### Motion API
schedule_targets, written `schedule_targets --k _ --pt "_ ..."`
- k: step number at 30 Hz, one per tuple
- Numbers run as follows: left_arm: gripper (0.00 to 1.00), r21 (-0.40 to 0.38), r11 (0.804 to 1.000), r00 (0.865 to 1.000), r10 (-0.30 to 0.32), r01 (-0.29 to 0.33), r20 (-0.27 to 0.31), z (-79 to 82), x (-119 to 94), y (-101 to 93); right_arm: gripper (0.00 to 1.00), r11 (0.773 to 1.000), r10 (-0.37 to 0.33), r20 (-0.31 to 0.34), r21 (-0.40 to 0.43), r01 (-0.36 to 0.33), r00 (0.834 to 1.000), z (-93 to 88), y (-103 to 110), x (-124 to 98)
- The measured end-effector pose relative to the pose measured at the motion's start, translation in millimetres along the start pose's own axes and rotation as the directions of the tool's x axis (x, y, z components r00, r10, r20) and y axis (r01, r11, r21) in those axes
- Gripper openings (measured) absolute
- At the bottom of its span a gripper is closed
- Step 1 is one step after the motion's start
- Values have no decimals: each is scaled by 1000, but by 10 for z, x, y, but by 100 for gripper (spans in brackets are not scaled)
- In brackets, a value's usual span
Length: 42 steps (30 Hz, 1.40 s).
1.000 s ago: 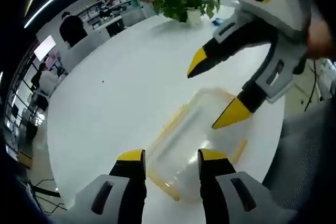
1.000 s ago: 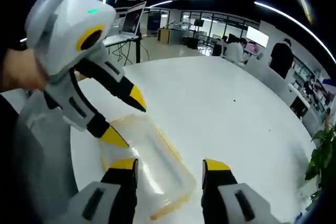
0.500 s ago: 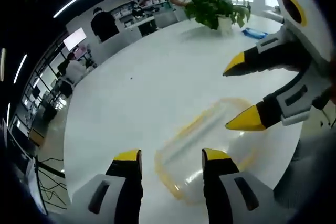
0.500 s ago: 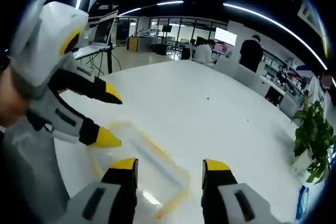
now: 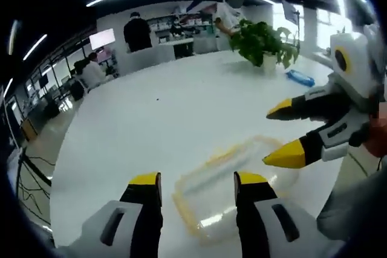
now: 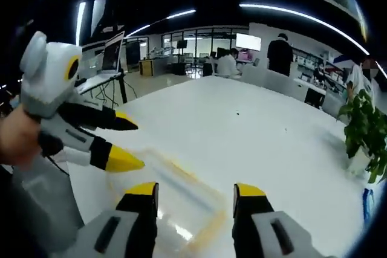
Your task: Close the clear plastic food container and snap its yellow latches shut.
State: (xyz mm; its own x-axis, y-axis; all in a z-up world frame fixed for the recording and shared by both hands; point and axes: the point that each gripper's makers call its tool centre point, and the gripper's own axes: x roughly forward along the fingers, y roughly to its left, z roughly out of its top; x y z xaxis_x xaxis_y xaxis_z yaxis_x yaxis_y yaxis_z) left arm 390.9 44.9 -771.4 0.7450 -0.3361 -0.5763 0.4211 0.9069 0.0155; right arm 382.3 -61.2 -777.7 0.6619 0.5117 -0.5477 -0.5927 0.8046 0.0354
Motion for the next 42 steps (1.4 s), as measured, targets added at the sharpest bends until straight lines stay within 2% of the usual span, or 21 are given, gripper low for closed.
schedule_targets --k 4,6,7,9,11,12,13,14,16,18,24,27,33,34,35,36,37,38,39,41,42 --pt "46 -158 987 1000 -10 13 20 -79 -10 36 49 984 6 26 176 -11 1000 -99 -63 -28" --pt "49 -267 963 1000 -19 23 15 -148 -5 57 49 967 1 41 256 -12 999 -142 -109 -42" --pt "51 -317 948 999 -26 32 23 -170 1 64 50 949 -3 55 314 -14 998 -159 -134 -53" --pt "53 -370 928 999 -26 38 38 -193 1 87 50 923 -11 69 384 -17 998 -200 -179 -59" --pt "52 -444 895 998 -36 52 46 -231 7 88 51 903 -7 60 429 -19 998 -276 -202 -55" --pt "52 -498 866 999 -31 49 45 -270 12 110 51 887 -5 43 461 -15 999 -337 -208 -53" --pt "53 -520 853 999 -32 49 43 -294 15 117 51 885 -8 40 465 -12 999 -349 -211 -52" --pt "54 -525 850 999 -32 46 35 -326 23 130 51 876 -9 42 483 -13 999 -368 -220 -55" --pt "53 -498 866 999 -37 44 23 -338 24 123 51 877 -11 42 481 -11 999 -371 -213 -64" --pt "52 -489 871 999 -36 43 24 -326 21 119 51 880 -7 41 474 -13 999 -367 -198 -62" --pt "54 -519 853 998 -57 61 25 -330 72 56 47 890 5 13 457 -10 1000 -404 -118 -41" --pt "57 -561 823 996 -89 84 18 -364 98 -23 48 900 -16 -28 434 26 999 -472 -110 -44" --pt "55 -531 844 995 -94 73 -12 -409 114 -66 45 904 12 -53 428 11 999 -498 8 15" --pt "56 -546 835 996 -91 74 -4 -400 118 -58 42 899 16 -55 438 10 998 -500 31 9" --pt "57 -575 814 996 -94 81 7 -377 123 -72 42 892 -7 -41 452 25 999 -478 18 4" --pt "58 -559 826 996 -94 79 1 -373 130 -78 43 894 -1 -46 447 22 999 -482 32 14" --pt "57 -496 865 995 -95 73 -20 -400 136 -77 42 916 -9 -57 400 31 998 -496 23 26" --pt "55 -454 889 995 -87 58 -43 -433 140 -76 41 925 -16 -69 378 41 997 -511 17 25" --pt "53 -411 911 995 -77 44 -63 -462 147 -75 42 917 -14 -54 397 35 998 -489 39 45" --pt "49 -366 930 996 -52 19 -79 -493 151 -58 42 921 -16 -58 387 37 998 -490 40 49" --pt "49 -380 924 996 -63 36 -57 -463 162 -79 42 925 -14 -60 378 36 998 -491 50 52"
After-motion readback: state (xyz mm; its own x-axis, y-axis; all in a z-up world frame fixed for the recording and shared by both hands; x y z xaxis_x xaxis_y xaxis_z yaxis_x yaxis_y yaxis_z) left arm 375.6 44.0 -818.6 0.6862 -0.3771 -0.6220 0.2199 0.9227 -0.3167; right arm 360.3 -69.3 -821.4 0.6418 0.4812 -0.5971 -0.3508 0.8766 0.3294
